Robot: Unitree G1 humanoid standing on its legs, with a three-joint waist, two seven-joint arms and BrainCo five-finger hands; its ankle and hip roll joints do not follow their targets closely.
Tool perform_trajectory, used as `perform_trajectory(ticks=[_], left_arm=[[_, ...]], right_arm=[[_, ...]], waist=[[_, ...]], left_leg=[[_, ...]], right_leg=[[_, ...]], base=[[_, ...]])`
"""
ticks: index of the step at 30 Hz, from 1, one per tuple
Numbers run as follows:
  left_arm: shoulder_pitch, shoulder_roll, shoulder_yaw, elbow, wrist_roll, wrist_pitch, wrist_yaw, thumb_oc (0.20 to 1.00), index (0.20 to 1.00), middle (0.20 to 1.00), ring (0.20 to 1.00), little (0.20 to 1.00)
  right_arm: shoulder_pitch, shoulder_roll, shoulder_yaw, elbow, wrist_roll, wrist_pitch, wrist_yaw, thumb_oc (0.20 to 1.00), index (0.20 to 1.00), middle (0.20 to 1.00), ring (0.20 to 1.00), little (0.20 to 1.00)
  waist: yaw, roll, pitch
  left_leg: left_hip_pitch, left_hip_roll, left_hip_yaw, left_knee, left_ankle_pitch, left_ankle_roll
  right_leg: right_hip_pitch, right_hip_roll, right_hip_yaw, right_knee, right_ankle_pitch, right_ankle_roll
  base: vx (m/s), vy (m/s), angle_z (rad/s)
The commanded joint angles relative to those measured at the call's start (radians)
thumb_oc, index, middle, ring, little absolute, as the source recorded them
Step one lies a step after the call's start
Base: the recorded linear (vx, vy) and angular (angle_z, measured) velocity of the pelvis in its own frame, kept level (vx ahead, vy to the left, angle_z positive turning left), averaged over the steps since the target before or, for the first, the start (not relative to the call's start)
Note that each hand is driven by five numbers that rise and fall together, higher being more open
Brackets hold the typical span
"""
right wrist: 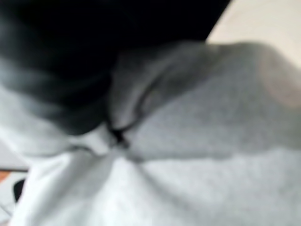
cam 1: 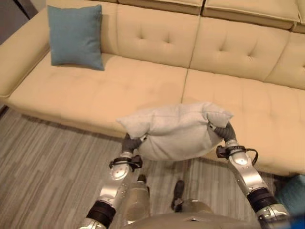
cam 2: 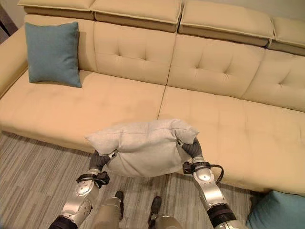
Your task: Pick up all the scattered cushions and arrange them neatly on the sofa.
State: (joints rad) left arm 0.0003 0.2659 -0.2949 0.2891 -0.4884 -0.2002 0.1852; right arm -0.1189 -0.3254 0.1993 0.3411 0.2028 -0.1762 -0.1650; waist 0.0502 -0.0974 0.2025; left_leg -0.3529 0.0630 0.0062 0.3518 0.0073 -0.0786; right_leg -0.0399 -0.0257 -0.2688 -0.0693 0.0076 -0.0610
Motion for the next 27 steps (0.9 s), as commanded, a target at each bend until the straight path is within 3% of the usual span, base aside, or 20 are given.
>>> perform_trajectory(ticks=[1, 6, 8, 10, 11, 12, 14, 16, 19, 21, 23, 27], left_arm=[[-0.084, 0.039, -0.005, -0.105, 0.025, -0.054, -0.038, 0.2, 0.2, 0.2, 0.2, 0.2], [-0.052, 0.065, 0.006, -0.125, 0.037, -0.049, -0.05, 0.2, 0.2, 0.2, 0.2, 0.2], [-0.04, 0.086, 0.009, -0.135, 0.045, -0.046, -0.051, 0.2, 0.2, 0.2, 0.2, 0.2], [-0.012, 0.108, 0.024, -0.148, 0.051, -0.041, -0.059, 0.2, 0.2, 0.2, 0.2, 0.2], [-0.012, 0.108, 0.024, -0.148, 0.051, -0.041, -0.059, 0.2, 0.2, 0.2, 0.2, 0.2], [-0.007, 0.114, 0.031, -0.153, 0.047, -0.041, -0.06, 0.2, 0.2, 0.2, 0.2, 0.2], [0.003, 0.133, 0.046, -0.159, 0.05, -0.043, -0.056, 0.2, 0.2, 0.2, 0.2, 0.2], [-0.002, 0.13, 0.048, -0.154, 0.054, -0.045, -0.058, 0.2, 0.2, 0.2, 0.2, 0.2], [-0.013, 0.121, 0.046, -0.144, 0.061, -0.052, -0.061, 0.2, 0.2, 0.2, 0.2, 0.2], [-0.028, 0.117, 0.043, -0.14, 0.064, -0.056, -0.056, 0.2, 0.2, 0.2, 0.2, 0.2], [-0.031, 0.11, 0.034, -0.141, 0.064, -0.056, -0.07, 0.2, 0.2, 0.2, 0.2, 0.2], [-0.015, 0.083, 0.033, -0.143, 0.054, -0.061, -0.082, 0.2, 0.2, 0.2, 0.2, 0.2]], right_arm=[[-0.039, 0.006, -0.045, -0.095, 0.047, -0.084, -0.027, 0.2, 0.2, 0.2, 0.2, 0.2], [-0.03, 0.033, -0.037, -0.103, 0.039, -0.086, -0.018, 0.2, 0.2, 0.2, 0.2, 0.2], [-0.027, 0.047, -0.029, -0.106, 0.036, -0.085, -0.012, 0.2, 0.2, 0.2, 0.2, 0.2], [-0.031, 0.07, -0.017, -0.102, 0.038, -0.084, 0.003, 0.2, 0.2, 0.2, 0.2, 0.2], [-0.031, 0.07, -0.018, -0.102, 0.038, -0.084, 0.003, 0.2, 0.2, 0.2, 0.2, 0.2], [-0.036, 0.076, -0.017, -0.099, 0.037, -0.083, 0.008, 0.2, 0.2, 0.2, 0.2, 0.2], [-0.058, 0.098, -0.006, -0.102, 0.031, -0.084, 0.022, 0.2, 0.2, 0.2, 0.2, 0.2], [-0.063, 0.1, -0.005, -0.105, 0.027, -0.085, 0.026, 0.2, 0.2, 0.2, 0.2, 0.2], [-0.078, 0.095, -0.005, -0.104, 0.016, -0.082, 0.025, 0.2, 0.2, 0.2, 0.2, 0.2], [-0.084, 0.078, -0.003, -0.111, 0.011, -0.085, 0.017, 0.2, 0.2, 0.2, 0.2, 0.2], [-0.08, 0.073, -0.01, -0.109, 0.015, -0.076, 0.028, 0.2, 0.2, 0.2, 0.2, 0.2], [-0.067, 0.054, -0.02, -0.11, 0.003, -0.074, 0.025, 0.2, 0.2, 0.2, 0.2, 0.2]], waist=[[-0.004, -0.025, -0.056], [0.013, -0.041, -0.092], [0.022, -0.054, -0.095], [0.04, -0.066, -0.105], [0.041, -0.066, -0.107], [0.046, -0.063, -0.106], [0.037, -0.028, -0.085], [0.032, -0.018, -0.081], [0.018, 0.004, -0.079], [0.011, 0.006, -0.07], [0.012, -0.007, -0.074], [-0.001, -0.009, -0.097]], left_leg=[[-0.011, -0.007, 0.029, -0.16, 0.014, 0.004], [0.061, -0.005, 0.019, -0.244, 0.035, 0.011], [0.086, -0.01, 0.028, -0.229, 0.016, 0.019], [0.136, -0.019, 0.051, -0.204, -0.04, 0.04], [0.133, -0.019, 0.051, -0.206, -0.037, 0.039], [0.149, -0.018, 0.059, -0.197, -0.057, 0.051], [0.207, -0.002, 0.073, -0.195, -0.088, 0.087], [0.222, -0.005, 0.073, -0.205, -0.092, 0.093], [0.256, -0.012, 0.059, -0.243, -0.1, 0.099], [0.268, -0.02, 0.055, -0.251, -0.112, 0.092], [0.264, -0.045, 0.049, -0.233, -0.127, 0.093], [0.288, -0.04, 0.041, -0.263, -0.123, 0.069]], right_leg=[[0.061, 0.004, 0.056, 0.048, -0.099, 0.147], [0.095, 0.022, 0.07, 0.082, -0.122, 0.15], [0.097, 0.014, 0.084, 0.119, -0.127, 0.156], [0.1, -0.001, 0.1, 0.175, -0.132, 0.18], [0.097, 0.0, 0.1, 0.174, -0.13, 0.18], [0.08, -0.009, 0.1, 0.226, -0.119, 0.195], [-0.045, -0.03, 0.1, 0.481, -0.019, 0.287], [-0.069, -0.038, 0.101, 0.495, -0.017, 0.291], [-0.105, -0.077, 0.091, 0.386, -0.047, 0.25], [-0.101, -0.116, 0.082, 0.236, -0.037, 0.233], [-0.083, -0.116, 0.11, 0.187, -0.023, 0.236], [-0.04, -0.099, 0.081, 0.123, -0.014, 0.224]], base=[[0.21, 0.022, -0.02], [0.25, 0.094, -0.28], [0.18, 0.137, -0.5], [0.17, 0.165, -0.23], [0.14, 0.166, -0.2], [0.1, 0.181, -0.3], [0.11, 0.236, -0.6], [0.06, 0.102, -0.25], [0.13, 0.038, 0.05], [0.13, -0.029, -0.01], [0.09, -0.017, 0.07], [0.13, -0.078, 0.21]])
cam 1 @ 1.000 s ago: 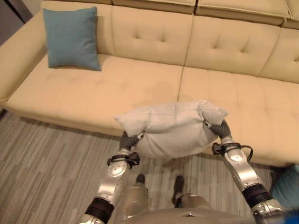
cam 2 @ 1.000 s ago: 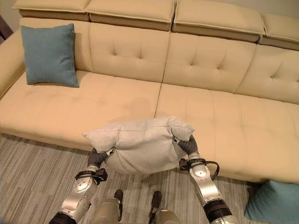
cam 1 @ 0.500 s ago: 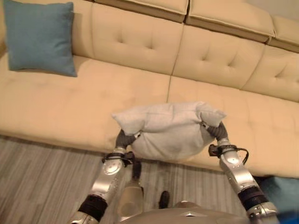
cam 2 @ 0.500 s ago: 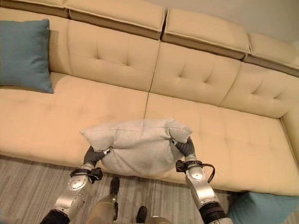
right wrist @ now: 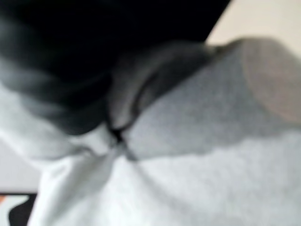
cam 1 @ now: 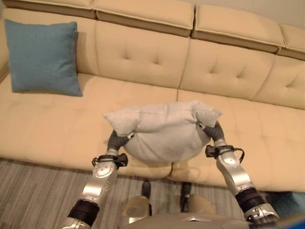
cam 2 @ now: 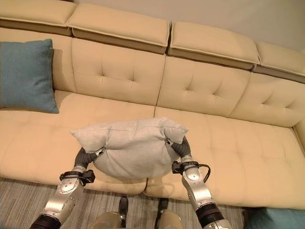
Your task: Pick up all the scattered cushions and arrange them neatly on the sofa.
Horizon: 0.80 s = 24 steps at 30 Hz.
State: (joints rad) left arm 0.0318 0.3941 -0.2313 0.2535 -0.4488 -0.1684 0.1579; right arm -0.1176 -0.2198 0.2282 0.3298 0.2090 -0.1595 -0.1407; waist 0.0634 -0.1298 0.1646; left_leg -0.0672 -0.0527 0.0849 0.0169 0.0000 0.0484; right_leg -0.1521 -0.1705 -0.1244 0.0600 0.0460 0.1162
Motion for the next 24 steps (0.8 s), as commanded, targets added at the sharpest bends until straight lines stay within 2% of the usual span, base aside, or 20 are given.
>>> perform_trajectory(ticks=[1, 12, 18, 21, 22, 24], left_arm=[[-0.043, -0.051, -0.03, -0.108, 0.011, -0.089, -0.058, 0.2, 0.2, 0.2, 0.2, 0.2], [-0.103, -0.063, -0.035, -0.137, 0.023, -0.088, -0.028, 0.2, 0.2, 0.2, 0.2, 0.2], [-0.256, -0.07, -0.056, -0.137, 0.019, -0.116, 0.045, 0.2, 0.2, 0.2, 0.2, 0.2], [-0.429, -0.064, -0.084, -0.104, 0.018, -0.141, 0.112, 0.2, 0.2, 0.2, 0.2, 0.2], [-0.535, -0.042, -0.097, -0.068, 0.019, -0.156, 0.149, 0.2, 0.2, 0.2, 0.2, 0.2], [-0.54, -0.042, -0.097, -0.065, 0.018, -0.157, 0.149, 0.2, 0.2, 0.2, 0.2, 0.2]], right_arm=[[-0.06, -0.058, -0.053, -0.105, -0.001, -0.091, 0.003, 0.2, 0.2, 0.2, 0.2, 0.2], [-0.046, -0.069, -0.061, -0.183, 0.007, -0.088, -0.01, 0.2, 0.2, 0.2, 0.2, 0.2], [-0.194, -0.045, -0.003, -0.201, 0.013, -0.096, -0.057, 0.2, 0.2, 0.2, 0.2, 0.2], [-0.36, -0.041, 0.048, -0.18, -0.014, -0.097, -0.105, 0.2, 0.2, 0.2, 0.2, 0.2], [-0.456, -0.046, 0.068, -0.142, -0.015, -0.095, -0.137, 0.2, 0.2, 0.2, 0.2, 0.2], [-0.461, -0.046, 0.068, -0.139, -0.015, -0.096, -0.138, 0.2, 0.2, 0.2, 0.2, 0.2]], waist=[[-0.018, 0.025, -0.063], [-0.041, 0.041, -0.085], [-0.046, 0.047, -0.065], [-0.044, 0.052, -0.04], [-0.042, 0.056, -0.025], [-0.042, 0.056, -0.026]], left_leg=[[0.007, 0.078, -0.039, 0.066, -0.113, -0.063], [0.086, 0.103, -0.034, -0.024, -0.09, -0.095], [0.071, 0.112, -0.017, -0.055, -0.068, -0.102], [0.001, 0.116, -0.023, -0.064, -0.043, -0.105], [-0.042, 0.116, -0.028, -0.065, -0.029, -0.106], [-0.047, 0.116, -0.029, -0.063, -0.028, -0.106]], right_leg=[[0.085, 0.05, -0.07, -0.019, -0.054, 0.042], [0.18, 0.081, -0.096, -0.118, -0.069, 0.021], [0.163, 0.086, -0.101, -0.141, -0.059, 0.02], [0.095, 0.086, -0.096, -0.143, -0.042, 0.023], [0.051, 0.086, -0.092, -0.143, -0.03, 0.025], [0.046, 0.086, -0.092, -0.142, -0.029, 0.025]], base=[[0.21, -0.117, 0.32], [0.11, -0.038, 0.04], [-0.01, -0.007, 0.0], [-0.15, -0.017, 0.01], [-0.14, 0.0, 0.0], [-0.05, 0.002, -0.02]])
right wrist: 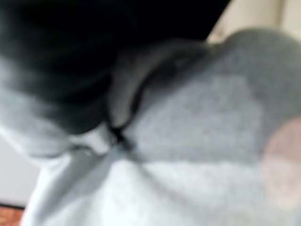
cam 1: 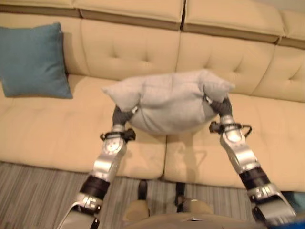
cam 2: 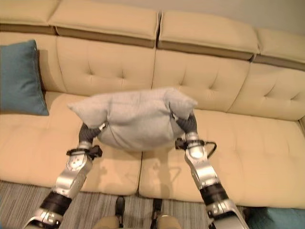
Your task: Pick up all the scattered cushions and arrange them neatly on the sofa.
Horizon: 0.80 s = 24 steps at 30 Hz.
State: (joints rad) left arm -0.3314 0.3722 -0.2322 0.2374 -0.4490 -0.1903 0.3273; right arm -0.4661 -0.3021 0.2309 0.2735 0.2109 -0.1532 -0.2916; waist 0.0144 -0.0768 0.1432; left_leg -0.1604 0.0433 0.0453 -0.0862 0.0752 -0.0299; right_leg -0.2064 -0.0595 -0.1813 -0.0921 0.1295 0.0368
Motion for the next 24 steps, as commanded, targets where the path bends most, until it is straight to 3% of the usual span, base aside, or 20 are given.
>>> perform_trajectory(ticks=[1, 6, 7, 8, 9, 16, 24], left_arm=[[-0.177, -0.02, -0.096, -0.049, 0.018, -0.135, -0.02, 0.2, 0.2, 0.2, 0.2, 0.2], [-0.274, 0.001, -0.105, -0.003, 0.015, -0.153, 0.01, 0.2, 0.2, 0.2, 0.2, 0.2], [-0.374, 0.026, -0.118, 0.036, 0.006, -0.171, 0.043, 0.2, 0.2, 0.2, 0.2, 0.2], [-0.598, 0.084, -0.167, 0.176, -0.014, -0.196, 0.082, 0.2, 0.2, 0.2, 0.2, 0.2], [-0.64, 0.1, -0.183, 0.202, -0.012, -0.195, 0.082, 0.2, 0.2, 0.2, 0.2, 0.2], [-0.811, 0.145, -0.25, 0.348, -0.046, -0.203, 0.061, 0.2, 0.2, 0.2, 0.2, 0.2], [-0.864, 0.149, -0.265, 0.38, -0.048, -0.203, 0.063, 0.2, 0.2, 0.2, 0.2, 0.2]], right_arm=[[-0.112, 0.037, 0.065, -0.083, -0.016, -0.103, 0.013, 0.2, 0.2, 0.2, 0.2, 0.2], [-0.203, 0.027, 0.076, -0.044, -0.017, -0.103, -0.009, 0.2, 0.2, 0.2, 0.2, 0.2], [-0.311, 0.017, 0.089, 0.002, -0.017, -0.103, -0.042, 0.2, 0.2, 0.2, 0.2, 0.2], [-0.5, -0.013, 0.108, 0.099, -0.015, -0.112, -0.097, 0.2, 0.2, 0.2, 0.2, 0.2], [-0.527, -0.023, 0.114, 0.118, -0.013, -0.111, -0.105, 0.2, 0.2, 0.2, 0.2, 0.2], [-0.652, -0.048, 0.153, 0.219, 0.033, -0.122, -0.115, 0.2, 0.2, 0.2, 0.2, 0.2], [-0.688, -0.06, 0.168, 0.253, 0.037, -0.122, -0.122, 0.2, 0.2, 0.2, 0.2, 0.2]], waist=[[0.007, 0.003, -0.005], [0.009, 0.006, 0.001], [0.014, 0.007, 0.008], [0.014, 0.007, 0.001], [0.013, 0.01, 0.006], [0.002, 0.026, 0.016], [-0.003, 0.039, 0.022]], left_leg=[[0.045, 0.02, 0.011, 0.04, -0.104, -0.028], [0.003, 0.019, 0.006, 0.035, -0.087, -0.03], [-0.04, 0.02, 0.001, 0.03, -0.07, -0.035], [-0.134, 0.019, -0.012, 0.01, -0.023, -0.048], [-0.141, 0.021, -0.012, 0.008, -0.022, -0.052], [-0.219, 0.014, -0.028, -0.001, 0.006, -0.066], [-0.259, 0.008, -0.033, -0.001, 0.016, -0.073]], right_leg=[[0.1, -0.025, -0.035, 0.01, -0.113, 0.104], [0.061, -0.026, -0.03, 0.007, -0.1, 0.107], [0.021, -0.024, -0.024, 0.006, -0.086, 0.113], [-0.073, -0.031, -0.019, 0.005, -0.06, 0.117], [-0.08, -0.03, -0.019, 0.005, -0.059, 0.118], [-0.158, -0.043, -0.022, 0.006, -0.038, 0.126], [-0.197, -0.049, -0.018, 0.007, -0.032, 0.128]], base=[[0.0, 0.0, 0.0], [-0.05, 0.004, 0.01], [-0.14, 0.026, -0.03], [-0.11, 0.027, -0.03], [-0.07, 0.039, -0.02], [0.0, 0.007, 0.0], [0.0, 0.001, 0.01]])
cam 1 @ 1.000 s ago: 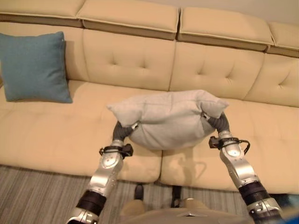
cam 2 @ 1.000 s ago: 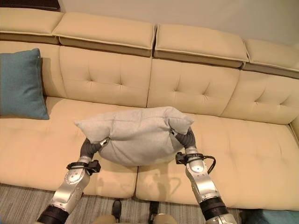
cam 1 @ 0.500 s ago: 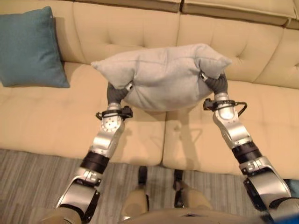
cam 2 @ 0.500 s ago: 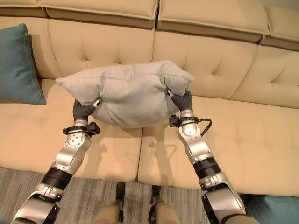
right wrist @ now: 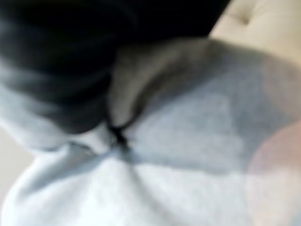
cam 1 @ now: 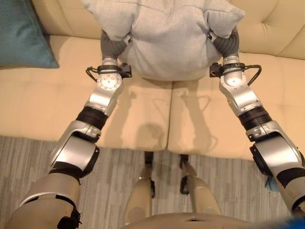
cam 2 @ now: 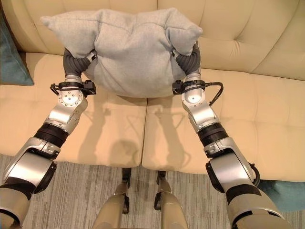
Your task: Pick up all the scattered cushions and arrange them neatly on the sofa.
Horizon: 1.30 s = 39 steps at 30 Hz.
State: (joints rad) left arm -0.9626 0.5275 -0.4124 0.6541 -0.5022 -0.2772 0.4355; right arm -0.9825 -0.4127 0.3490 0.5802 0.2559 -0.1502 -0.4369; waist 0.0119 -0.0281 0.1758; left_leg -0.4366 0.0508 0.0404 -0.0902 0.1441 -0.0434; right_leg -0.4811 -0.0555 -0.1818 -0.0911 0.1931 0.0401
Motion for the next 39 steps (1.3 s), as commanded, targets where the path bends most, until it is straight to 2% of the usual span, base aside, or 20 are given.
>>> perform_trajectory(ticks=[1, 22, 23, 24, 25, 26, 27, 28, 34, 35, 39], left_arm=[[-0.235, -0.009, -0.088, -0.029, 0.004, -0.115, -0.049, 0.2, 0.2, 0.2, 0.2, 0.2], [-0.316, -0.006, -0.114, 0.091, 0.005, -0.098, -0.059, 0.2, 0.2, 0.2, 0.2, 0.2], [-0.328, -0.005, -0.118, 0.105, 0.005, -0.098, -0.058, 0.332, 0.332, 0.332, 0.332, 0.332], [-0.34, -0.001, -0.121, 0.124, 0.007, -0.096, -0.055, 0.655, 0.655, 0.655, 0.655, 0.655], [-0.354, 0.004, -0.125, 0.139, 0.015, -0.092, -0.05, 1.0, 1.0, 1.0, 1.0, 1.0], [-0.366, 0.01, -0.128, 0.153, 0.022, -0.088, -0.045, 1.0, 1.0, 1.0, 1.0, 1.0], [-0.381, 0.016, -0.129, 0.169, 0.033, -0.084, -0.035, 1.0, 1.0, 1.0, 1.0, 1.0], [-0.394, 0.022, -0.132, 0.182, 0.042, -0.08, -0.029, 1.0, 1.0, 1.0, 1.0, 1.0], [-0.424, 0.054, -0.138, 0.232, 0.071, -0.06, -0.015, 1.0, 1.0, 1.0, 1.0, 1.0], [-0.438, 0.092, -0.141, 0.277, 0.06, -0.054, -0.02, 1.0, 1.0, 1.0, 1.0, 1.0], [-0.425, 0.134, -0.106, 0.314, 0.016, -0.057, -0.013, 1.0, 1.0, 1.0, 1.0, 1.0]], right_arm=[[-0.174, 0.056, 0.055, -0.043, -0.008, -0.124, 0.024, 0.2, 0.2, 0.2, 0.2, 0.2], [-0.271, 0.012, 0.099, 0.063, -0.023, -0.104, 0.02, 0.2, 0.2, 0.2, 0.2, 0.2], [-0.283, 0.007, 0.104, 0.078, -0.031, -0.103, 0.014, 0.2, 0.2, 0.2, 0.2, 0.2], [-0.293, 0.002, 0.109, 0.094, -0.04, -0.101, 0.009, 0.2, 0.2, 0.2, 0.2, 0.2], [-0.309, -0.004, 0.115, 0.11, -0.05, -0.097, -0.003, 0.247, 0.247, 0.247, 0.247, 0.247], [-0.322, -0.011, 0.118, 0.122, -0.061, -0.093, -0.011, 0.592, 0.592, 0.592, 0.592, 0.592], [-0.342, -0.023, 0.125, 0.143, -0.077, -0.085, -0.024, 0.881, 0.881, 0.881, 0.881, 0.881], [-0.357, -0.034, 0.132, 0.156, -0.089, -0.08, -0.033, 1.0, 1.0, 1.0, 1.0, 1.0], [-0.392, -0.078, 0.142, 0.206, -0.118, -0.051, -0.068, 1.0, 1.0, 1.0, 1.0, 1.0], [-0.424, -0.118, 0.163, 0.269, -0.147, -0.026, -0.091, 1.0, 1.0, 1.0, 1.0, 1.0], [-0.437, -0.159, 0.146, 0.351, -0.187, 0.026, -0.162, 1.0, 1.0, 1.0, 1.0, 1.0]], waist=[[-0.002, -0.008, -0.01], [-0.011, -0.01, 0.016], [-0.01, -0.01, 0.015], [-0.011, -0.012, 0.013], [-0.011, -0.012, 0.012], [-0.01, -0.012, 0.011], [-0.008, -0.012, 0.009], [-0.006, -0.012, 0.008], [-0.001, -0.014, 0.006], [0.005, -0.017, -0.001], [0.008, -0.013, -0.01]], left_leg=[[0.011, 0.001, -0.029, 0.003, -0.053, -0.06], [-0.107, 0.005, -0.038, 0.003, -0.025, -0.071], [-0.116, 0.006, -0.04, 0.003, -0.024, -0.072], [-0.124, 0.006, -0.042, 0.003, -0.021, -0.073], [-0.134, 0.007, -0.042, 0.003, -0.019, -0.073], [-0.142, 0.008, -0.044, 0.003, -0.017, -0.074], [-0.152, 0.008, -0.046, 0.003, -0.015, -0.074], [-0.159, 0.009, -0.047, 0.003, -0.013, -0.075], [-0.18, 0.007, -0.048, 0.003, -0.007, -0.076], [-0.19, 0.008, -0.05, 0.003, -0.004, -0.077], [-0.19, 0.007, -0.054, 0.003, -0.004, -0.077]], right_leg=[[0.07, -0.054, -0.016, 0.007, -0.094, 0.126], [-0.052, -0.056, -0.012, 0.009, -0.073, 0.13], [-0.06, -0.055, -0.011, 0.008, -0.072, 0.131], [-0.069, -0.054, -0.01, 0.007, -0.071, 0.132], [-0.078, -0.054, -0.009, 0.006, -0.069, 0.134], [-0.087, -0.053, -0.009, 0.005, -0.068, 0.135], [-0.099, -0.052, -0.009, 0.005, -0.065, 0.136], [-0.106, -0.052, -0.009, 0.004, -0.064, 0.137], [-0.127, -0.05, -0.008, 0.004, -0.062, 0.143], [-0.14, -0.048, -0.009, 0.004, -0.062, 0.144], [-0.14, -0.046, -0.008, 0.004, -0.065, 0.145]], base=[[0.0, 0.0, 0.0], [0.0, -0.002, 0.0], [0.0, 0.0, 0.0], [0.0, 0.0, 0.0], [0.0, 0.0, 0.0], [0.0, 0.0, 0.0], [0.0, 0.0, 0.0], [0.0, 0.0, 0.0], [0.0, 0.0, 0.0], [0.0, 0.0, 0.0], [0.0, 0.0, 0.0]])
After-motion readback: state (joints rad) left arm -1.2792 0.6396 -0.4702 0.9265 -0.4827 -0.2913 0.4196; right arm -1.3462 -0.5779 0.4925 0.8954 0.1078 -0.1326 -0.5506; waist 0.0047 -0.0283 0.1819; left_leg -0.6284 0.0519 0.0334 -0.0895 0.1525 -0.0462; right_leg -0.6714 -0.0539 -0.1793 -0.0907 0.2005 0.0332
